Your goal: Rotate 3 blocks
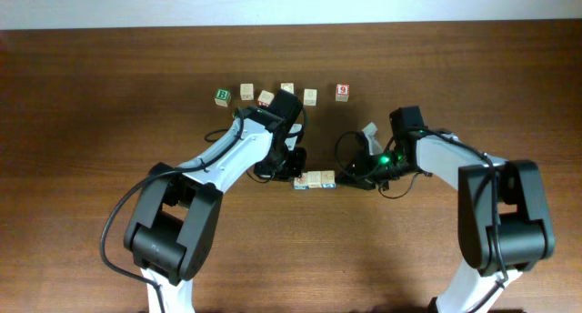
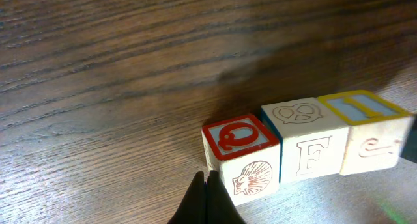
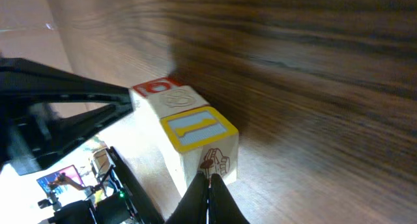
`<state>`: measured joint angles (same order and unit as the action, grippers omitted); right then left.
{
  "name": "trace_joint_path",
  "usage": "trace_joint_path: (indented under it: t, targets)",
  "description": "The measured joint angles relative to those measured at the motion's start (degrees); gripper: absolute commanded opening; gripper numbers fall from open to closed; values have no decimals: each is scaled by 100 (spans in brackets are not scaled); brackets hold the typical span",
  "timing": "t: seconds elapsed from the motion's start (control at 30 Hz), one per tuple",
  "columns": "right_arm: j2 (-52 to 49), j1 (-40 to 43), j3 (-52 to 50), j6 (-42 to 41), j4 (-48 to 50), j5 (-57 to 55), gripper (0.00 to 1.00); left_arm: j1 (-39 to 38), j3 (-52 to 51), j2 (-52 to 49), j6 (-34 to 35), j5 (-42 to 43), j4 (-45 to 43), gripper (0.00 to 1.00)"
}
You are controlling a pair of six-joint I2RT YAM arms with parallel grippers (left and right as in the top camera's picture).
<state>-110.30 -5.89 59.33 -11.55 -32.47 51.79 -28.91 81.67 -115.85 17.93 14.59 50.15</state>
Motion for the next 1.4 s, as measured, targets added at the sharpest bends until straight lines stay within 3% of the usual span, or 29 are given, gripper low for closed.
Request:
trace_joint_path:
  t: [0.23,0.53,0.8,1.07,1.4]
  targets:
    - [376,0,0,-4,-46,76,4,-20,0,0,0,111,-22,0]
    - [378,170,0,-232,-221,-951,4,-24,0,0,2,131,-24,0]
    - [442,446,0,-260,-153,-1154,4,-129,0,-96,11,129,-168,0]
    - [525,-280,39,-162,-476,-1456,4,-221,0,-96,24,131,-203,0]
    - [533,-284,59,870,-634,-1530,5,-221,0,-96,24,131,-240,0]
